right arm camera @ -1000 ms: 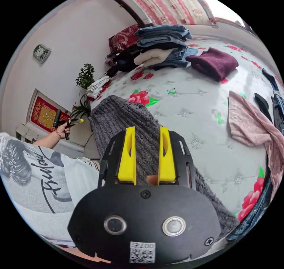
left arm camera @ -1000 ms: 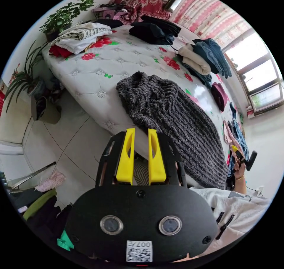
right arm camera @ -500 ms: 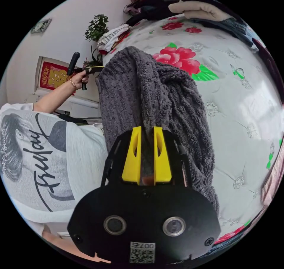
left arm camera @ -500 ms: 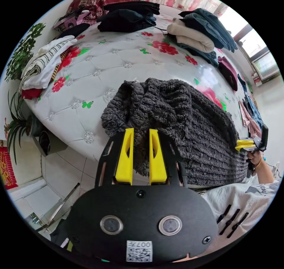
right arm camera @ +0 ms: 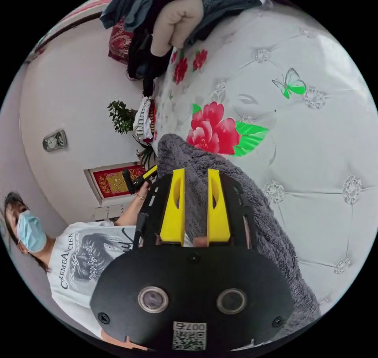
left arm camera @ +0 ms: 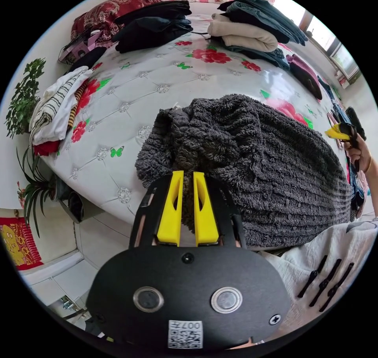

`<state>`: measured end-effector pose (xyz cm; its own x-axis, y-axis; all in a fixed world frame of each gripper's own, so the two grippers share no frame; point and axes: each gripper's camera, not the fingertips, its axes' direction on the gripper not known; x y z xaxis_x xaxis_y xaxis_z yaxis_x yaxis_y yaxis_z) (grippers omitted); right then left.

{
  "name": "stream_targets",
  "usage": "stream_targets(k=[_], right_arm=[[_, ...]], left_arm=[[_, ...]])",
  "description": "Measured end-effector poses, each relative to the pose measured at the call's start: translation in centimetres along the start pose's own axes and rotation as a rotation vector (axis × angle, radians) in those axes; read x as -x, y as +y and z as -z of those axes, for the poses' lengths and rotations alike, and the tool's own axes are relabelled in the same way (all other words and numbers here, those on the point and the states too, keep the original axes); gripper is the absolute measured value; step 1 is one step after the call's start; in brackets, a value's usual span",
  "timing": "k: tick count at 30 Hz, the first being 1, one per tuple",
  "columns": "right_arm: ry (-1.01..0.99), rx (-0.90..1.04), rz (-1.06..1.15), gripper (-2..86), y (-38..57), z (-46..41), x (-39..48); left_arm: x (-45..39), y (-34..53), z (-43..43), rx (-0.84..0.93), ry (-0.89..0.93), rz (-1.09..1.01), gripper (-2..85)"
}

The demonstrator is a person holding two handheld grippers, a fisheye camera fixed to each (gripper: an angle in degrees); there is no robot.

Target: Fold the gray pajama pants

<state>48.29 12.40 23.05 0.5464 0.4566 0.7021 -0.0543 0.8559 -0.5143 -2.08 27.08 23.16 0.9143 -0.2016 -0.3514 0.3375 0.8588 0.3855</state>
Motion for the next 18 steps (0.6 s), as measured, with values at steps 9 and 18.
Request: stream_targets(k=[9,18], right_arm=[[-0.194,0.061,-0.228,2.6,-4.8,-3.4,-4.5],[-0.393,-0.133,-0.264,0.2,-4.7,3.8,-8.0]], left_arm=[[-0.9,0.5,0.2,-0.028,0.025,0.028,2.4],[-0.1,0.9,1.7,-0.04,0.042,0.045,-0.1]])
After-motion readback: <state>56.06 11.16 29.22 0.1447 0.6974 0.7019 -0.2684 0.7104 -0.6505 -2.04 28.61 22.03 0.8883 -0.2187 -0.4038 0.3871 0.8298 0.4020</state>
